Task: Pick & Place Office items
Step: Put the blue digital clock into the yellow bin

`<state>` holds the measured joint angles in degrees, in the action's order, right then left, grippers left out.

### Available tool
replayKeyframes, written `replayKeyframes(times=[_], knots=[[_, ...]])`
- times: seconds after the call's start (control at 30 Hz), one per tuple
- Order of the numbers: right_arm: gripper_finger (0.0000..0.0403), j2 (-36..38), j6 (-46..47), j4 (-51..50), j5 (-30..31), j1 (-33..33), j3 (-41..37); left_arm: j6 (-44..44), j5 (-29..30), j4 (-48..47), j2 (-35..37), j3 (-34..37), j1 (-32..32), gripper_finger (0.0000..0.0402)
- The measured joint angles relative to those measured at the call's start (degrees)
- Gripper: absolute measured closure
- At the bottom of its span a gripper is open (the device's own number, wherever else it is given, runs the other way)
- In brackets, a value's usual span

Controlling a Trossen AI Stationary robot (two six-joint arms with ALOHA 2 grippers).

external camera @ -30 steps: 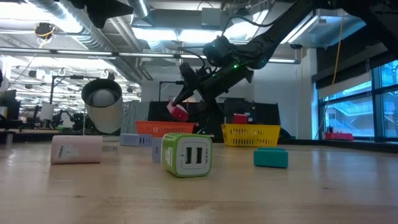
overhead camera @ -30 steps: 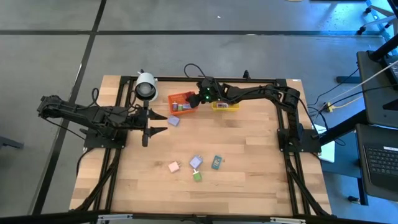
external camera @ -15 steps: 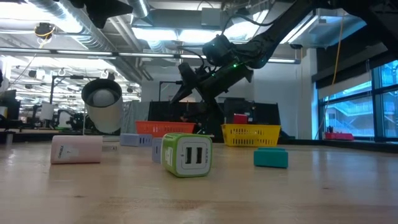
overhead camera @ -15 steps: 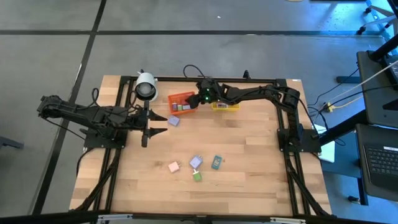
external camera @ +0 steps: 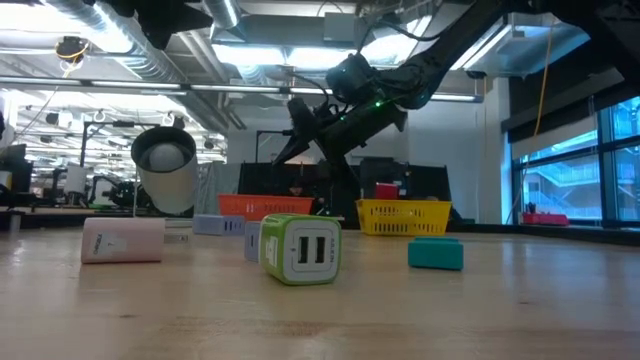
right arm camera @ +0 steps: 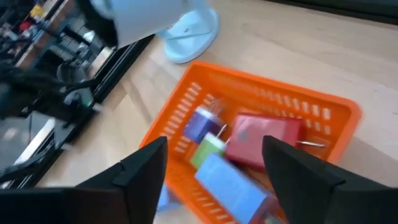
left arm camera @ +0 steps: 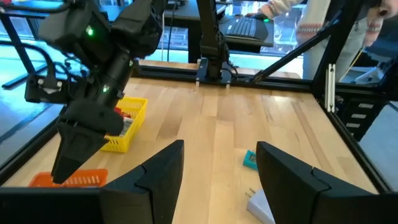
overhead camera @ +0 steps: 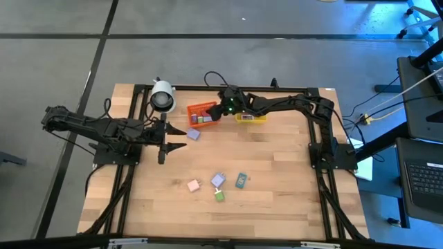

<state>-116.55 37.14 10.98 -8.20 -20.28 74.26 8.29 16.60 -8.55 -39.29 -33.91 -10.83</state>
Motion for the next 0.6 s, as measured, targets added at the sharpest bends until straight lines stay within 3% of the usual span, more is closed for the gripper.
replayKeyframes(times=[0.13,0.33,0.47,0.6], knots=[[0.0188,2.2,-1.2,-1.3,-3.5,0.0,0.0,0.2,0.4,-1.1,0.0,0.0,0.0,0.0206],[0.0254,8.9,-6.5,-9.8,-2.6,0.1,0.0,0.1,0.6,-1.1,0.0,0.0,0.0,0.0206],[0.0264,13.8,-9.9,-16.0,-0.3,0.9,0.0,0.1,1.9,-2.1,0.0,0.0,0.0,0.0206],[0.025,18.5,-12.7,-24.1,1.0,2.4,0.0,0.0,2.1,-2.4,0.0,0.0,0.0,0.0206]])
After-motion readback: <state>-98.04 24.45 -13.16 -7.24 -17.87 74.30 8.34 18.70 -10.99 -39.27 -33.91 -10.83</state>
